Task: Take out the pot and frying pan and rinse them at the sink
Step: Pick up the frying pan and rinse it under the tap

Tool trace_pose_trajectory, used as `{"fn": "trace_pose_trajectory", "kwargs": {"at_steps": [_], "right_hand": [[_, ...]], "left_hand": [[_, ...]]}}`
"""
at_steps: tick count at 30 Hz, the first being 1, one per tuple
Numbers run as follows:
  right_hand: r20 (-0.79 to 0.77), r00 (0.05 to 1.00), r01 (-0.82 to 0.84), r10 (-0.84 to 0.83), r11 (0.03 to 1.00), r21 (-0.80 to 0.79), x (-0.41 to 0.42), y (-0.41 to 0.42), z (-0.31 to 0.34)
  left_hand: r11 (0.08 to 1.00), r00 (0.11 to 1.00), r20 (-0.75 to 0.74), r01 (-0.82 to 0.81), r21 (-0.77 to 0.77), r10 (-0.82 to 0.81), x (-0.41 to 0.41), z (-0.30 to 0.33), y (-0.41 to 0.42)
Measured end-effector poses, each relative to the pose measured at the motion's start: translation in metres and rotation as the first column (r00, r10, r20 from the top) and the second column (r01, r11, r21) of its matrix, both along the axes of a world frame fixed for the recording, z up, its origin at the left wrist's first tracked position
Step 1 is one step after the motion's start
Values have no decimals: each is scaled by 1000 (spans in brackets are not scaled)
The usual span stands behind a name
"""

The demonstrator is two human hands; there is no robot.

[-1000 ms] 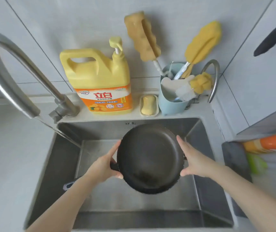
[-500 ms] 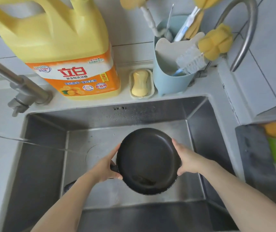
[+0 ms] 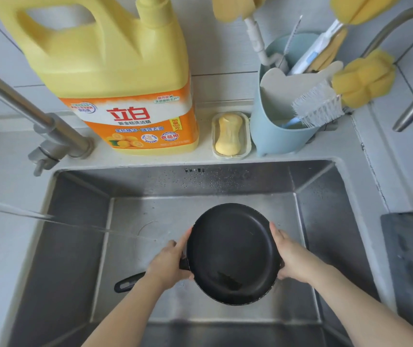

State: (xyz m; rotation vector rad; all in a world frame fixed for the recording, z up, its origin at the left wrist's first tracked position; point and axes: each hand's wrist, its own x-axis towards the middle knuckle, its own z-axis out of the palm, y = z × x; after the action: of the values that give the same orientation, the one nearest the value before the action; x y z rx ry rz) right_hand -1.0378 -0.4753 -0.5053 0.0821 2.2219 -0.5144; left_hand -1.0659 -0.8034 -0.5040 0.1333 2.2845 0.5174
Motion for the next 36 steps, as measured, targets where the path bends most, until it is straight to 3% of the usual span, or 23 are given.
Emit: {"fn": "trace_pose_trajectory", "kwargs": {"at_steps": [2, 4, 6, 8, 11, 13, 17, 19, 22, 24, 26, 30, 34, 36], "right_hand": [[-13, 1000, -5, 5, 1000, 1, 1, 1, -1], [-23, 1000, -11, 11, 1000, -15, 2, 2, -2], [-25, 999, -30, 30, 999, -18, 1, 5, -4], [-35, 999, -36, 35, 999, -5, 0, 4, -4], [-59, 997, -46, 47, 999, 22, 0, 3, -6], [-69, 997, -40, 42, 999, 36, 1, 2, -7], [-83, 996, -34, 39, 998, 53, 2, 2, -4], [-79, 996, -26, 29, 998, 49, 2, 2, -4], [-58, 997, -39, 42, 998, 48, 3, 3, -9], [-52, 997, -48, 50, 998, 47, 2, 3, -10], [-52, 997, -52, 54, 998, 39, 2, 3, -9], [-47, 997, -52, 53, 998, 25, 1, 4, -6], [-46, 998, -46, 46, 999, 15, 1, 4, -4], [-46, 998, -34, 34, 999, -10, 3, 3, -4]], "left_hand": [[994, 995, -95, -39, -99, 29, 2, 14, -2], [959, 956, -96, -282, -39, 277, 4, 30, -15], [826, 814, -148, -559, 70, 562, 6, 55, -40], [667, 604, -294, -716, 208, 741, 4, 88, -69], [532, 327, -479, -752, 390, 815, -16, 141, -104], [434, 240, -407, -751, 498, 881, -43, 165, -118], [296, 211, -211, -747, 595, 955, -96, 193, -112], [236, 159, -181, -768, 595, 971, -113, 196, -102], [281, 132, -303, -801, 528, 944, -122, 190, -97], [381, 196, -407, -810, 446, 892, -118, 191, -91], [418, 223, -419, -783, 461, 880, -111, 192, -87], [412, 245, -373, -776, 478, 895, -113, 188, -72], [312, 207, -251, -798, 516, 946, -117, 188, -66], [343, 232, -266, -777, 528, 936, -96, 170, -68]]}}
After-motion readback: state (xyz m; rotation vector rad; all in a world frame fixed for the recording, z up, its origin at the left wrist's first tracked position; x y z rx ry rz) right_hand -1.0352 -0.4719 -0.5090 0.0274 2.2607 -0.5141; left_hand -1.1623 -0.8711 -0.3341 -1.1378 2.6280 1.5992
